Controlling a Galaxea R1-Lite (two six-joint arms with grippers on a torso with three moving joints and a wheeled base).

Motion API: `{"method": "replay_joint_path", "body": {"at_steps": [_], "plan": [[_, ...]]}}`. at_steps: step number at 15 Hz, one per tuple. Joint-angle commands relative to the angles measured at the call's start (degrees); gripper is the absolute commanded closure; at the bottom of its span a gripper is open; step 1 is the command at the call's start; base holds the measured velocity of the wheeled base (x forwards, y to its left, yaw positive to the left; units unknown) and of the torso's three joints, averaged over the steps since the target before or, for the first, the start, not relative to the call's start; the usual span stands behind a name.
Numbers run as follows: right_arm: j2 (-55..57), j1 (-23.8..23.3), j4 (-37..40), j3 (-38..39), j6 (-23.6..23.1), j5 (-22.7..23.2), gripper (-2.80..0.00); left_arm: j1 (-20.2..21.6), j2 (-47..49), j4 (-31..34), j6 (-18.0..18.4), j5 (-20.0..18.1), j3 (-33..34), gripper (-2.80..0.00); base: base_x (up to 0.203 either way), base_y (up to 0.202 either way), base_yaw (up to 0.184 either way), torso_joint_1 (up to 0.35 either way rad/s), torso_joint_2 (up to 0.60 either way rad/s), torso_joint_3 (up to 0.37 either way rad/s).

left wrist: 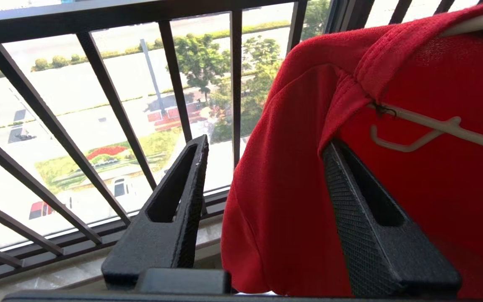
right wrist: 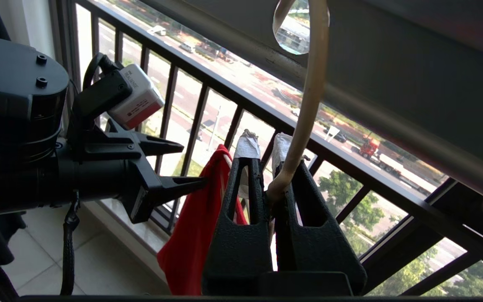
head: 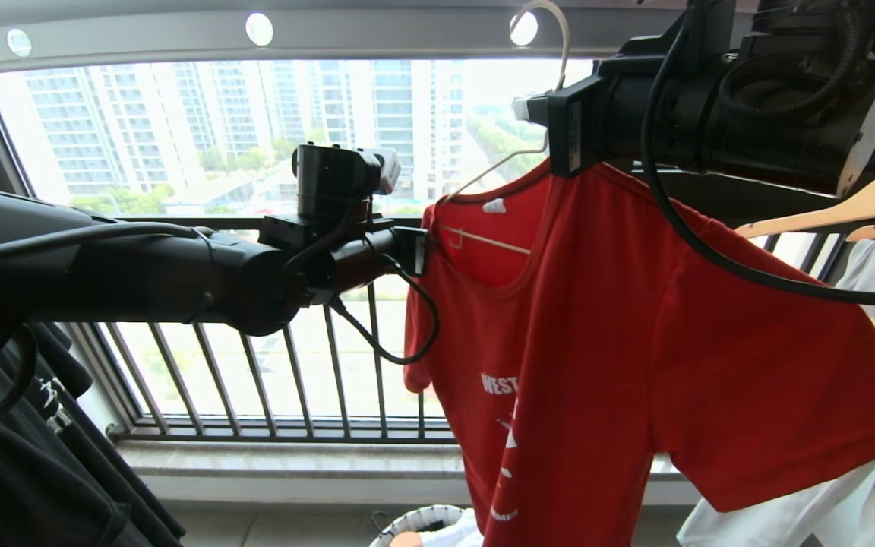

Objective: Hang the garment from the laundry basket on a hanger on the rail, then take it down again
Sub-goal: Take the clothes off the clothes rack

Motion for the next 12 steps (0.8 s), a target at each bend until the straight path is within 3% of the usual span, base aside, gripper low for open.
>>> {"method": "replay_joint_path", "body": {"at_steps": [1,8,12], "plan": [[-0.1,0.0,0.0,0.0,-0.1,0.0,0.0,0.1,0.5,-0.8,0.0,0.0,-0.3,0.0,0.0,0.0,0.0,0.0,0.0,0.0],[0.2,0.1,0.0,0.0,-0.1,-0.1,0.0,-0.2,-2.4,-2.0,-0.2,-0.2,0.9,0.0,0.0,0.0,0.0,0.0,0.0,0.0],[1.1,0.7,-0.1,0.1,-0.1,-0.1,0.0,-4.7,-8.9,-8.0,-1.4,-0.1,6.4,0.0,0.0,0.0,0.0,0.0,0.0,0.0]]}}
